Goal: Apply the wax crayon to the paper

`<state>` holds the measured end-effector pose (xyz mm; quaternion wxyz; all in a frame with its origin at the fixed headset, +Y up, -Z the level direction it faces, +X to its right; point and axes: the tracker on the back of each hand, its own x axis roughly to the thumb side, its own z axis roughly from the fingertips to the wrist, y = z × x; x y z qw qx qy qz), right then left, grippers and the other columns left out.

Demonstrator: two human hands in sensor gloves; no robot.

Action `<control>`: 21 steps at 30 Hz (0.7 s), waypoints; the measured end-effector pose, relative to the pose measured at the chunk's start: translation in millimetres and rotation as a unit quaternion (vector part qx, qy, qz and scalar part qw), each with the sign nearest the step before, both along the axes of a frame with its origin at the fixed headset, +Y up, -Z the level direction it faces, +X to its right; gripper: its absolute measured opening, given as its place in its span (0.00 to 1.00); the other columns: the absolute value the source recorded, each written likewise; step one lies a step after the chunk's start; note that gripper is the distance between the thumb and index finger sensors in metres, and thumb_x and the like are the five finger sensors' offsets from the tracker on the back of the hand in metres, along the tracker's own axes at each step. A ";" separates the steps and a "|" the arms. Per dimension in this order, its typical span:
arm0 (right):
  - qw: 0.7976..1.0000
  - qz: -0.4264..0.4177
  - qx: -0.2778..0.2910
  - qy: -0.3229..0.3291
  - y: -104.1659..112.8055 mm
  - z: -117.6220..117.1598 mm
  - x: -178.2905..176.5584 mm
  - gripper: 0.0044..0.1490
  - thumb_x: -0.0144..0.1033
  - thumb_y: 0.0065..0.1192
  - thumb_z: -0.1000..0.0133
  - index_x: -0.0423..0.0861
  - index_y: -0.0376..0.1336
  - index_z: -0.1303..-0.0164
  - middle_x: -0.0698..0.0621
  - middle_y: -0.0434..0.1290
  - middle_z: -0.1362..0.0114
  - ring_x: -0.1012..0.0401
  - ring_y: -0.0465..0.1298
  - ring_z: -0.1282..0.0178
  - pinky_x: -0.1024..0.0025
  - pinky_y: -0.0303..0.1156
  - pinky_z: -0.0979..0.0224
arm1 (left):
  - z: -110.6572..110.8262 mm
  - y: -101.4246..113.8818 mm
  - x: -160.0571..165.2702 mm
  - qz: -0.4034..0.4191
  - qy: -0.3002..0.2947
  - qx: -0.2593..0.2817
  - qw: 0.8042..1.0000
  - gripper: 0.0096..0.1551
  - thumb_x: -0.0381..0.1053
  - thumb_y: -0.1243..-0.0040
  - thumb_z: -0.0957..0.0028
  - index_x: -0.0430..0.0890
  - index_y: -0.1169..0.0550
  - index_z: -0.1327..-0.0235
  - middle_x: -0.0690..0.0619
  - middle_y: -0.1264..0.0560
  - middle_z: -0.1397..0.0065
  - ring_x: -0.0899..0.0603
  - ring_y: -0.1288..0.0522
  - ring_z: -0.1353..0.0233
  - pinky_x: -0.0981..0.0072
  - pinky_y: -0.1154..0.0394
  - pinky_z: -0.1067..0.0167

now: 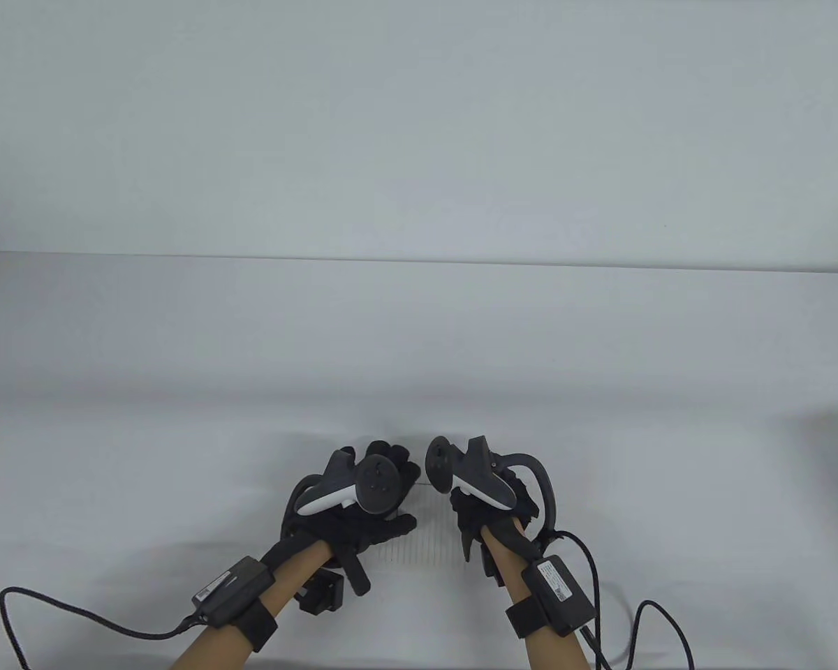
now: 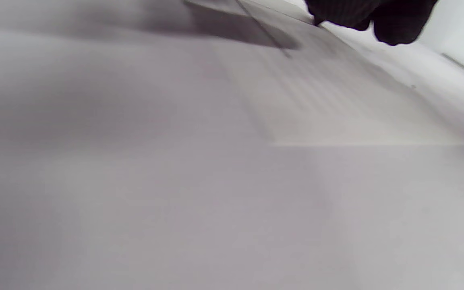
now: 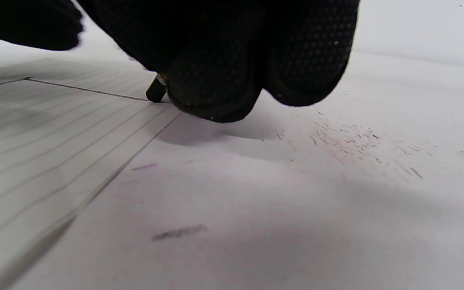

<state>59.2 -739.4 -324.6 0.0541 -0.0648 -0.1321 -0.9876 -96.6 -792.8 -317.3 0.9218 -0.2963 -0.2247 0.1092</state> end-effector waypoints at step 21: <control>0.999 0.008 0.031 -0.001 -8.0 -2.4 -8.3 0.23 0.35 0.64 0.43 0.50 0.70 0.38 0.46 0.77 0.39 0.67 0.81 0.58 0.67 0.79 0.49 | -14.4 -14.6 14.6 -0.004 0.021 -0.069 0.997 0.45 0.67 0.61 0.39 0.68 0.70 0.23 0.70 0.79 0.18 0.53 0.85 0.17 0.45 0.87 0.28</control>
